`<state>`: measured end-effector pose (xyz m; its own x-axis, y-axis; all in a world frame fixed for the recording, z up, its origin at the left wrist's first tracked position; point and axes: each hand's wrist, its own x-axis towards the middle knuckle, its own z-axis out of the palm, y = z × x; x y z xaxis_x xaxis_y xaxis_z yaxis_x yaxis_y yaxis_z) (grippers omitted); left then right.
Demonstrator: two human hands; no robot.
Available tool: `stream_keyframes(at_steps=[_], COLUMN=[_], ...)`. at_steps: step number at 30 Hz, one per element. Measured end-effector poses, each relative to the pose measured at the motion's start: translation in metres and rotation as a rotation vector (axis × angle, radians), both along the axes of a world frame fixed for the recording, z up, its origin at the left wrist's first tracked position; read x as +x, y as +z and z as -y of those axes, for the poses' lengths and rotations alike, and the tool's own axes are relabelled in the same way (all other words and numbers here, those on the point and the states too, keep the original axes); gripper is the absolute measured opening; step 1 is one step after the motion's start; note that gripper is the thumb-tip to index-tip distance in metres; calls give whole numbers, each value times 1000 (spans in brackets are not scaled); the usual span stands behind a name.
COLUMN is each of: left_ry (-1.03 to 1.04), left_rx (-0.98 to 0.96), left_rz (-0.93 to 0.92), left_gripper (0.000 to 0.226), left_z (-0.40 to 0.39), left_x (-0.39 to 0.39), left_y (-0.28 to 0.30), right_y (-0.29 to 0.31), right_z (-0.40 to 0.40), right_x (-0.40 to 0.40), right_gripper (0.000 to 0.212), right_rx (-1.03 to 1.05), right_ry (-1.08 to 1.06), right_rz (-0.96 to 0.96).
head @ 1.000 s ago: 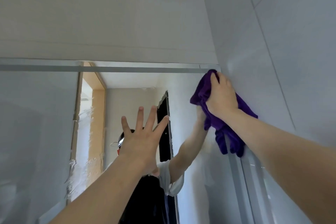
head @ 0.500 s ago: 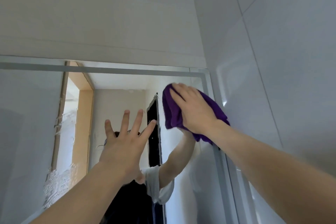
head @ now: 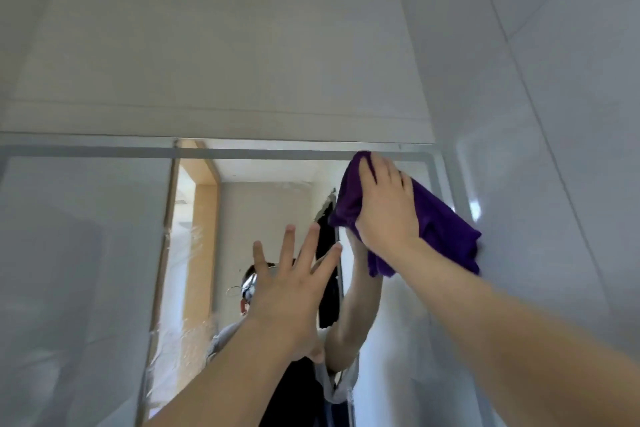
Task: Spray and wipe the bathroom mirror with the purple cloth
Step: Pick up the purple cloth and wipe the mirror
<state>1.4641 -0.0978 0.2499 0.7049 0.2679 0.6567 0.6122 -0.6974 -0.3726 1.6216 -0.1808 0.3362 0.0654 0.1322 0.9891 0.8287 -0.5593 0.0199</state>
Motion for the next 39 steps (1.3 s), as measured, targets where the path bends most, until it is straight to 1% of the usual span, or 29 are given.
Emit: stream_keyframes(at_steps=[3,5,8,11,13,15,17,19,21,24,28,29,30,32,33,34,36,38,39], left_ry=[-78,-106,-38,75,86,77,66,50,39,29,39,38,38,42,46,49,46,40,37], left_rx=[-4,-16,-27,-36,-35,-34,-42,-57,-53,-62,-70,-75,-78,-74,-70,-69,-73,-75,-76], left_rz=[-9,17,101,76,68,66,62,62,70,78,86,88,90,89,86,82,78,79,78], left_gripper=[142,137,140,147,149,149,148,148,148,148,148,148,149,150,151,151,152,152,152], left_z=[-2,-5,-14,-25,-30,-32,-33,-35,-37,-37,-36,-37,-37,-38,-39,-39,-40,-41,-41], left_x=[-10,-23,-45,-61,-62,-61,-61,-63,-63,-61,-61,-61,-61,-61,-61,-61,-60,-59,-58], left_y=[0,6,21,31,31,30,29,28,28,27,28,28,28,28,28,28,29,30,30], right_y=[-44,-72,-113,-140,-140,-123,-92,-63,-47,-52,-83,-95,-109,-138,-149,-154,-150,-131,-120], right_z=[-6,-5,0,12,23,29,26,15,2,-10,-15,-15,-14,-9,-5,0,10,19,23], right_x=[-14,-13,-7,10,21,25,19,8,-1,-11,-23,-23,-23,-13,-6,2,18,31,34], right_gripper=[90,94,101,99,100,95,84,83,86,86,100,100,97,80,75,78,90,93,91], right_rx=[-102,-143,-253,-381,-426,-370,-216,-112,-81,-156,-362,-418,-474,-563,-605,-649,-720,-703,-645], right_ry=[38,37,-3,-32,-53,-31,26,52,49,37,1,-12,-25,-30,-30,-41,-61,-62,-37], right_rz=[62,76,147,259,307,287,160,26,6,141,338,386,448,612,684,736,774,697,625])
